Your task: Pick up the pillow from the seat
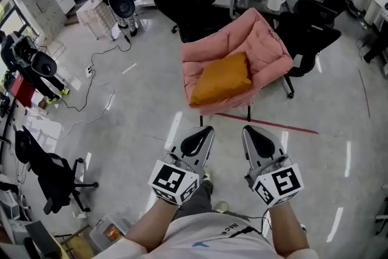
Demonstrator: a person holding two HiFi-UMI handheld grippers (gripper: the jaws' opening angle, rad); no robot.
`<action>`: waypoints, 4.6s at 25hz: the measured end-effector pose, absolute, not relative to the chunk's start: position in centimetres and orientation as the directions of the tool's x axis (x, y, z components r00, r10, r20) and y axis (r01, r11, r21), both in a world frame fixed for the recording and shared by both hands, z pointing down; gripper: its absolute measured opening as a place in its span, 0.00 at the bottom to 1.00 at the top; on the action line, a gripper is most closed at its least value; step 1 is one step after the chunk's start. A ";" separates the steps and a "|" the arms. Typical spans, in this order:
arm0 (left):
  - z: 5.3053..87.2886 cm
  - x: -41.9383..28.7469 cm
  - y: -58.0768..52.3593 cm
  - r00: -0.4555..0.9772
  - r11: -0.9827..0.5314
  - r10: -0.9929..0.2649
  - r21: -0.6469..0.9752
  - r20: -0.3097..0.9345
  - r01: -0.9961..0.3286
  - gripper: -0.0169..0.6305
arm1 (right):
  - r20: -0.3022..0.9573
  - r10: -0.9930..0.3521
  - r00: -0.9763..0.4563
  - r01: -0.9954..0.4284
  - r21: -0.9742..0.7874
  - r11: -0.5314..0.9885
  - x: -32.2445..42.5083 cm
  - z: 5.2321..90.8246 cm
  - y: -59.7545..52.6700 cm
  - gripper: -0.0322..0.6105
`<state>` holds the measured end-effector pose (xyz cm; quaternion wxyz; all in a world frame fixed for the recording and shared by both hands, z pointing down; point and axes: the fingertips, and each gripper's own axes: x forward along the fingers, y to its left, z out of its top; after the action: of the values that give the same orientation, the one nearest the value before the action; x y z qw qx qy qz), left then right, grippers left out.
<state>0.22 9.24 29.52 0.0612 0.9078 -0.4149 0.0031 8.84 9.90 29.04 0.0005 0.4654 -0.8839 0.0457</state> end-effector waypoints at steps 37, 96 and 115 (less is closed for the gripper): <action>57.7 -2.5 -22.1 0.438 -0.573 -0.785 -0.248 0.438 -0.781 0.16 | 0.551 -0.680 -0.484 -0.666 0.273 0.695 9.7 54.5 -23.2 0.17; 67.1 -5.3 -31.9 0.367 -0.593 -0.730 -0.267 0.577 -0.760 0.18 | 0.470 -0.830 -0.301 -0.420 0.716 0.558 14.6 58.4 -35.4 0.15; 45.0 -6.6 -34.6 0.333 -0.528 -0.814 -0.367 0.476 -0.766 0.15 | 0.426 -0.852 -0.304 -0.576 0.630 0.521 14.6 42.1 -38.2 0.14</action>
<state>-6.58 -34.57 44.97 -0.0381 0.8154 -0.4845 0.3145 14.59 -38.17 42.09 0.3767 0.4538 -0.7865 -0.1833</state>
